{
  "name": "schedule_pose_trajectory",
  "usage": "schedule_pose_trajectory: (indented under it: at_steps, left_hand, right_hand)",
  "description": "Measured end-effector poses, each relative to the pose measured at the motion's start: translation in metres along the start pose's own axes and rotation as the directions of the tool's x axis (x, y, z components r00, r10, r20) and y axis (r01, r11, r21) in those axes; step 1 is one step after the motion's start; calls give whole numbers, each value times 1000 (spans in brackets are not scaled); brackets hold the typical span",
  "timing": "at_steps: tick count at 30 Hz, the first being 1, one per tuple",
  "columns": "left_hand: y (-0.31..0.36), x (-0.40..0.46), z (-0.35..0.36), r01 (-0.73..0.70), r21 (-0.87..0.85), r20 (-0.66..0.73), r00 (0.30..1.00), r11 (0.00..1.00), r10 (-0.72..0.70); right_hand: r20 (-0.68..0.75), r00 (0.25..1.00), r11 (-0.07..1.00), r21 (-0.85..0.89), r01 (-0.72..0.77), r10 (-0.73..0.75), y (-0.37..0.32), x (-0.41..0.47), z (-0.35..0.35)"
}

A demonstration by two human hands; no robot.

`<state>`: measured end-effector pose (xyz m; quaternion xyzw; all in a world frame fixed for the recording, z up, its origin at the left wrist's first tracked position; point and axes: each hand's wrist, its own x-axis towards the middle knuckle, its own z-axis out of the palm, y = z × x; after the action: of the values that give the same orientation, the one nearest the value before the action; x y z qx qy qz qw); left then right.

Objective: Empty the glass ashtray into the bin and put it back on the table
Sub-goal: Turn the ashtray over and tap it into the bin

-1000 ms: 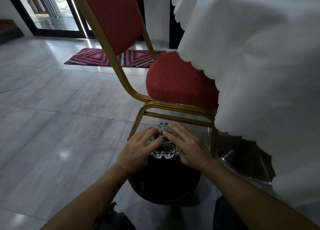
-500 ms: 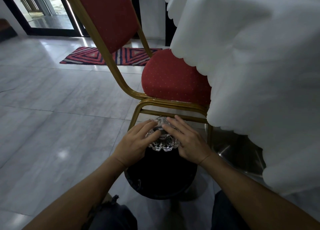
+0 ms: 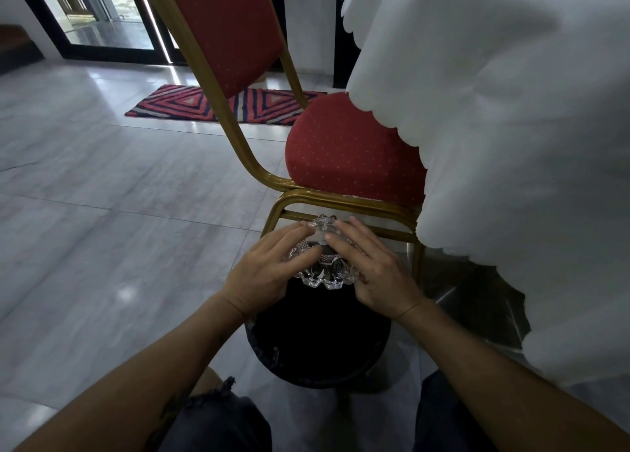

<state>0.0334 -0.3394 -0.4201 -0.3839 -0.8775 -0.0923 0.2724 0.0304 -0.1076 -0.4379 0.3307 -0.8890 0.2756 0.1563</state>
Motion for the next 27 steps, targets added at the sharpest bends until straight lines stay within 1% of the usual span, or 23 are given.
schedule_pose_trajectory:
  at_steps: [4, 7, 9, 11, 14, 16, 18, 19, 21, 23, 26, 27]
  left_hand:
    - [-4, 0, -4, 6, 32, -19, 1000, 999, -5]
    - [-4, 1, -11, -2, 15, -33, 999, 1000, 2]
    - [-5, 2, -16, -3, -7, -11, 1000, 1000, 3]
    - [-4, 1, -18, 48, -85, 30, 998, 995, -46]
    - [-2, -1, -18, 233, -254, 152, 968, 939, -199]
    - [1, -2, -17, 369, -340, 236, 924, 865, -301]
    - [4, 1, -14, 474, -428, 248, 880, 769, -405]
    - [6, 2, -13, 530, -479, 240, 846, 700, -476]
    - [9, 3, -10, 648, -551, 277, 736, 525, -618]
    - [10, 2, -6, 730, -571, 355, 632, 376, -689]
    - [11, 2, 0, 768, -606, 401, 520, 207, -754]
    - [12, 4, 1, 782, -599, 400, 479, 173, -782]
  right_hand:
    - [-34, 999, 1000, 15, 15, -14, -3, 5, -1]
    - [-45, 999, 999, 51, 2, 0, -5, 7, 2]
    - [-29, 999, 998, 65, -14, 16, -7, 6, 2]
    - [16, 999, 996, 70, -50, 49, -9, 5, 0]
    - [98, 981, 969, 166, -182, 167, -12, 5, -5]
    - [153, 952, 923, 244, -298, 266, -14, 7, -7]
    - [227, 896, 838, 326, -438, 381, -14, 10, -9]
    - [253, 866, 784, 370, -498, 431, -13, 12, -9]
    - [281, 814, 692, 430, -580, 508, -12, 16, -6]
    - [290, 787, 655, 439, -615, 545, -13, 18, -3]
    - [305, 741, 613, 421, -669, 598, -14, 22, 2]
    - [317, 719, 586, 424, -691, 618, -13, 23, 4]
